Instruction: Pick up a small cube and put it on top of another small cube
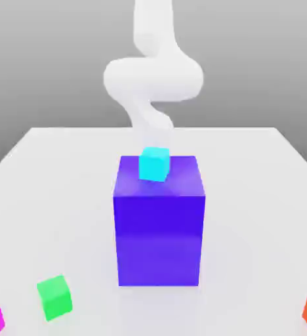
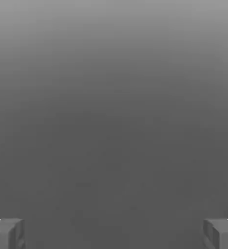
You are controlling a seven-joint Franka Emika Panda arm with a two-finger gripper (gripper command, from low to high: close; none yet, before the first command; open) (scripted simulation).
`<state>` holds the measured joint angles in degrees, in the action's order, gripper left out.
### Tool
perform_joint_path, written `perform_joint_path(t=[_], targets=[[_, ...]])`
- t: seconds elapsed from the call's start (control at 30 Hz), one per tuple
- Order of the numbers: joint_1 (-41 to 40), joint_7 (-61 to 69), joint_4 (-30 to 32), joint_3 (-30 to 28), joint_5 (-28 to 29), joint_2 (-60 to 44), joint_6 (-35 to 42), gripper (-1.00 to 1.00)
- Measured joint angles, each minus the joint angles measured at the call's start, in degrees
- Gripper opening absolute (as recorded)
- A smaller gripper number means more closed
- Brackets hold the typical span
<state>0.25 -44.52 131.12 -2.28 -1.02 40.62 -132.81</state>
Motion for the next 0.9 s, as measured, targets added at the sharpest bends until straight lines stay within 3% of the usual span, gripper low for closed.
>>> perform_joint_path(t=[0.5, 0.9], targets=[[-0.9, 10.3, -4.0, -12.4, -9.4, -31.5, -6.2, 0.0], [-8.2, 17.5, -7.0, -15.6, -15.4, -56.1, -11.3, 0.0]])
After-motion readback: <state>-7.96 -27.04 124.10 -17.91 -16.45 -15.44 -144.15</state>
